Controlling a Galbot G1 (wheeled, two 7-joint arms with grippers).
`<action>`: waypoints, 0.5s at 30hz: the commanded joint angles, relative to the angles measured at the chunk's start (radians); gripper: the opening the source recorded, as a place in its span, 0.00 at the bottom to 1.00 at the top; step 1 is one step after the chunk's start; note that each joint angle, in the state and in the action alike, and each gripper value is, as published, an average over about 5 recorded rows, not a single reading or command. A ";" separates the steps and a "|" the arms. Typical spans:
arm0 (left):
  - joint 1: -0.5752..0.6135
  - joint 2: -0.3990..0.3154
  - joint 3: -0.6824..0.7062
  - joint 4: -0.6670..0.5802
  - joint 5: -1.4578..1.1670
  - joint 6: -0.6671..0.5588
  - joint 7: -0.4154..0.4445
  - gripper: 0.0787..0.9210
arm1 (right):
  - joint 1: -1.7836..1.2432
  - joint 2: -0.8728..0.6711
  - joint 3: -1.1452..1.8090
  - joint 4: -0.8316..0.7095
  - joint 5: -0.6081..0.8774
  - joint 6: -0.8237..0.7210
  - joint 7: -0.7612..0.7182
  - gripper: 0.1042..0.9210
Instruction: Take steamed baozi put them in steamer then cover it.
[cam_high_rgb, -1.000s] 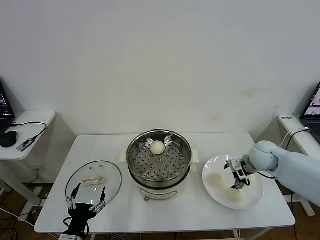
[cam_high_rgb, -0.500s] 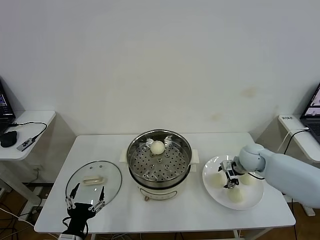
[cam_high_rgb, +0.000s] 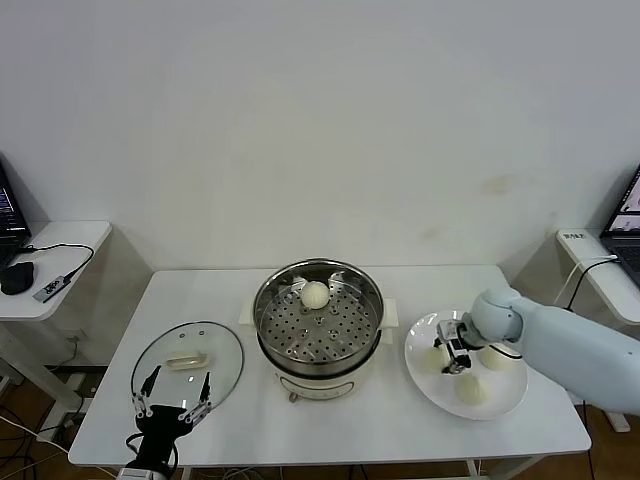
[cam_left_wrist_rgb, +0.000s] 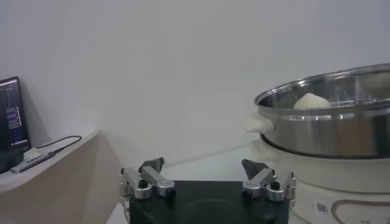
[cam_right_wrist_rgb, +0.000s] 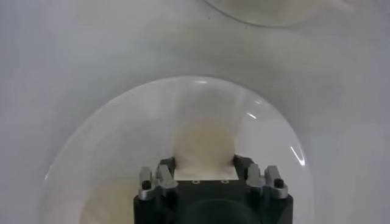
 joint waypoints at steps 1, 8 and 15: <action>0.001 0.000 0.000 -0.002 0.000 0.000 0.000 0.88 | 0.065 -0.010 -0.003 0.014 0.025 -0.002 -0.013 0.48; 0.000 0.003 0.002 -0.015 0.000 0.003 0.000 0.88 | 0.267 -0.068 -0.055 0.073 0.120 -0.011 -0.035 0.55; -0.005 0.009 0.012 -0.026 0.000 0.003 0.001 0.88 | 0.572 -0.062 -0.218 0.138 0.268 -0.037 -0.051 0.55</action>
